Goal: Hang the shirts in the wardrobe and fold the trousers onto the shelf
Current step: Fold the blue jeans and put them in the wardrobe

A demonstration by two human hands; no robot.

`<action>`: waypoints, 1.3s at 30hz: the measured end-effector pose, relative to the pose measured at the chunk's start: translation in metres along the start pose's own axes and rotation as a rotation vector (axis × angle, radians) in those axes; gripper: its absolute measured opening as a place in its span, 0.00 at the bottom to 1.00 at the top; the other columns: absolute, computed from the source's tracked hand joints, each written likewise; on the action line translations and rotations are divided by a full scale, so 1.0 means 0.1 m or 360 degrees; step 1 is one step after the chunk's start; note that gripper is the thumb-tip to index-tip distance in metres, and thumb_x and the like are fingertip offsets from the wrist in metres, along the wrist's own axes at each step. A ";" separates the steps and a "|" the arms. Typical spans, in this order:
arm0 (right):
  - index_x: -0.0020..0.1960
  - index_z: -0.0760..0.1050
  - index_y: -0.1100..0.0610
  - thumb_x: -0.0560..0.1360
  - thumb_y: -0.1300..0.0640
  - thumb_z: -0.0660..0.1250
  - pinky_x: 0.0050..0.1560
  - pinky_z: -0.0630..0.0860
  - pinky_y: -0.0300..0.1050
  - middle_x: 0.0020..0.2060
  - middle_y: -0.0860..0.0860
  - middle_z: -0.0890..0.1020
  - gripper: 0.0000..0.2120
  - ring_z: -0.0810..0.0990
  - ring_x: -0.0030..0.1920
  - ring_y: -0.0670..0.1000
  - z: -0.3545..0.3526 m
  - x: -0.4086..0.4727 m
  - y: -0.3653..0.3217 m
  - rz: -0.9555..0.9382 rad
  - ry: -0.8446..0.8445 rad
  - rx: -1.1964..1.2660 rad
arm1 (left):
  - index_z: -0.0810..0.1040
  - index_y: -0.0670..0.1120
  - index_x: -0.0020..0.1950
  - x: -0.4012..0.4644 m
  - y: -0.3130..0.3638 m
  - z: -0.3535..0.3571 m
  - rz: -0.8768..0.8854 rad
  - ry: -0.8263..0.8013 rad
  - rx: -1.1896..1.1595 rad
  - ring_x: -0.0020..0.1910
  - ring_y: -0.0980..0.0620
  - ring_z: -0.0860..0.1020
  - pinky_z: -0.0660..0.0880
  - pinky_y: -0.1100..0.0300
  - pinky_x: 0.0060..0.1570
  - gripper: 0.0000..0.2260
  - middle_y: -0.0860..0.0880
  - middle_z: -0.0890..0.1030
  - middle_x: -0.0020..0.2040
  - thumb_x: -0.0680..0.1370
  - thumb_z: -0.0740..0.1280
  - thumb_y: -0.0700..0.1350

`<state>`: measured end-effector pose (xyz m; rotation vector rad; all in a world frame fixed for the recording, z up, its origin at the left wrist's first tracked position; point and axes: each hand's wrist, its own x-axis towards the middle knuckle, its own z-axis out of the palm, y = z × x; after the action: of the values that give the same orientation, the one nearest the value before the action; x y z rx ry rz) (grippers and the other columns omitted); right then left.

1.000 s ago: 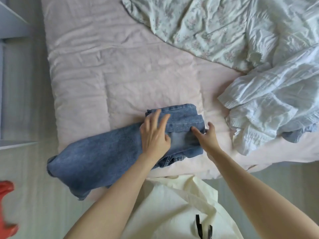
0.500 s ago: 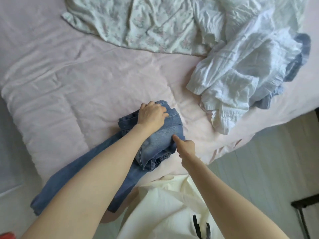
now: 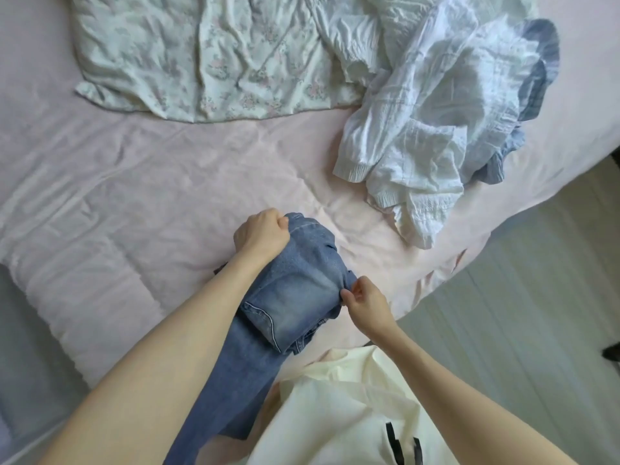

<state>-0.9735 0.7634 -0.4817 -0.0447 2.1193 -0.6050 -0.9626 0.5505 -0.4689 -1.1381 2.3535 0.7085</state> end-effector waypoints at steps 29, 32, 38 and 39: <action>0.43 0.73 0.55 0.76 0.60 0.60 0.51 0.70 0.47 0.46 0.51 0.74 0.04 0.72 0.53 0.56 0.03 -0.15 -0.28 -0.0357 0.0030 0.0161 | 0.68 0.50 0.39 -0.17 0.32 -0.17 0.0750 -0.0368 0.0653 0.48 0.41 0.75 0.63 0.56 0.42 0.10 0.47 0.73 0.49 0.80 0.58 0.50; 0.52 0.70 0.60 0.79 0.57 0.53 0.51 0.68 0.49 0.53 0.54 0.72 0.09 0.67 0.57 0.55 0.06 -0.20 -0.32 -0.0412 -0.0014 -0.0208 | 0.69 0.49 0.38 -0.16 0.29 -0.23 0.0620 -0.0337 0.0488 0.46 0.43 0.74 0.62 0.57 0.41 0.10 0.49 0.73 0.43 0.79 0.58 0.47; 0.52 0.67 0.59 0.80 0.56 0.50 0.52 0.66 0.51 0.53 0.54 0.71 0.10 0.71 0.54 0.57 -0.09 -0.26 -0.24 -0.0455 -0.0043 -0.0606 | 0.67 0.48 0.34 -0.07 0.16 -0.28 0.0308 -0.0063 0.0249 0.42 0.45 0.72 0.63 0.58 0.40 0.13 0.50 0.75 0.39 0.78 0.60 0.48; 0.50 0.66 0.58 0.80 0.56 0.50 0.50 0.67 0.50 0.53 0.54 0.71 0.09 0.72 0.53 0.57 -0.11 -0.25 -0.23 -0.0440 -0.0077 -0.0544 | 0.67 0.48 0.34 -0.07 0.14 -0.28 0.0293 -0.0035 0.0230 0.42 0.45 0.73 0.63 0.58 0.39 0.13 0.50 0.75 0.38 0.79 0.60 0.48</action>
<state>-0.9715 0.7540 -0.4480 -0.5444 2.1638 -0.3876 -0.9741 0.5454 -0.4394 -0.8570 2.4681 0.5969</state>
